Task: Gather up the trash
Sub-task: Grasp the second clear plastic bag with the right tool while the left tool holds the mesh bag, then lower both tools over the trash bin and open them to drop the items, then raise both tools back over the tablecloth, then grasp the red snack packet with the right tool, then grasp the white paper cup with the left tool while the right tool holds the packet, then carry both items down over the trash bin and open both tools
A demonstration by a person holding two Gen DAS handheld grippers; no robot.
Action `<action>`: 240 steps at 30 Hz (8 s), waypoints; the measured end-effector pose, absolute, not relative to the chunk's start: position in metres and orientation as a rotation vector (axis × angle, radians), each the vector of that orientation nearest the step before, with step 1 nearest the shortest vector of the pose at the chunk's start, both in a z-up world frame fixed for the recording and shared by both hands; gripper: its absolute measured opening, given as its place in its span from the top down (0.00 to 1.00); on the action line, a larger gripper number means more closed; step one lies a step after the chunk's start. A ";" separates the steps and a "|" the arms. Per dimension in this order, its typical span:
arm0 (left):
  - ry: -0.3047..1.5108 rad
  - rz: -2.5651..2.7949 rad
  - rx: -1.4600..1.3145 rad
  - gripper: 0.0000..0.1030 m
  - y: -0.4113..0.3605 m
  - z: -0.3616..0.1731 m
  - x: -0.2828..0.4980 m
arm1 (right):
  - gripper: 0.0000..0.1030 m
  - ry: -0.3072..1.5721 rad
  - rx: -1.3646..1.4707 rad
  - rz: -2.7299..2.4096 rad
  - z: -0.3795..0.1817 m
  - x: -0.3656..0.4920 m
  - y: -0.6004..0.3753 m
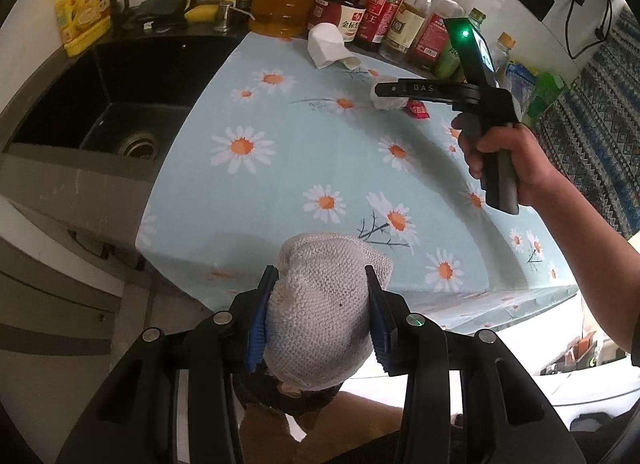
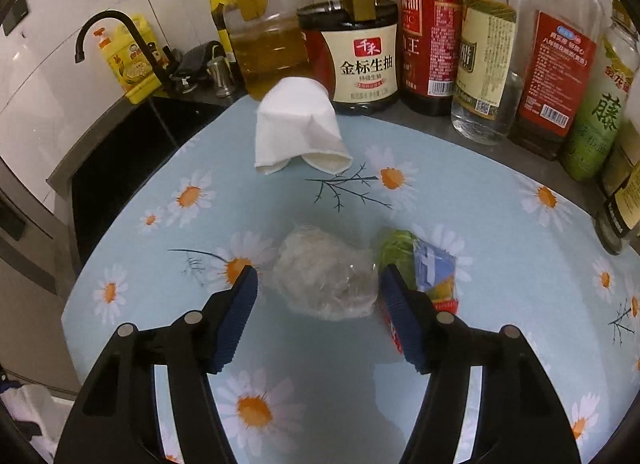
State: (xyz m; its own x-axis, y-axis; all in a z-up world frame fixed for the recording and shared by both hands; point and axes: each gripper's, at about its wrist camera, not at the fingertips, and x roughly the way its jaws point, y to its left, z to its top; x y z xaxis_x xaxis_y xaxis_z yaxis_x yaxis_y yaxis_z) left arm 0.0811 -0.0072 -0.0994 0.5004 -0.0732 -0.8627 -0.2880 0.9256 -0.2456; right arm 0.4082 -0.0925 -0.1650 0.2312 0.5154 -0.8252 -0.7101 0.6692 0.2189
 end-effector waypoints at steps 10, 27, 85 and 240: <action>1.032 0.124 -0.373 0.61 -0.007 -0.095 0.085 | 0.50 1.040 -0.174 0.875 -0.155 0.401 -0.098; 0.942 -0.022 -0.286 0.61 0.011 -0.074 0.093 | 0.50 0.985 -0.038 0.856 -0.085 0.280 -0.161; 1.270 -0.274 -0.307 0.31 0.012 -0.211 0.040 | 0.48 1.201 0.110 0.686 -0.158 0.095 -0.175; 1.025 0.418 -0.217 0.37 0.055 -0.135 0.466 | 0.51 0.983 0.091 0.883 -0.128 0.364 -0.282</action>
State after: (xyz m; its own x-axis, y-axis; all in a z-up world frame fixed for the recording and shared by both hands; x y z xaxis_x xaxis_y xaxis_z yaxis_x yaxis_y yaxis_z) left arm 0.4656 0.0550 -0.1347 0.4501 0.2349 -0.8615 -0.4344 0.9005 0.0186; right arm 0.3637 -0.2816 -0.1276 0.2478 0.6849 -0.6852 -0.6079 0.6606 0.4405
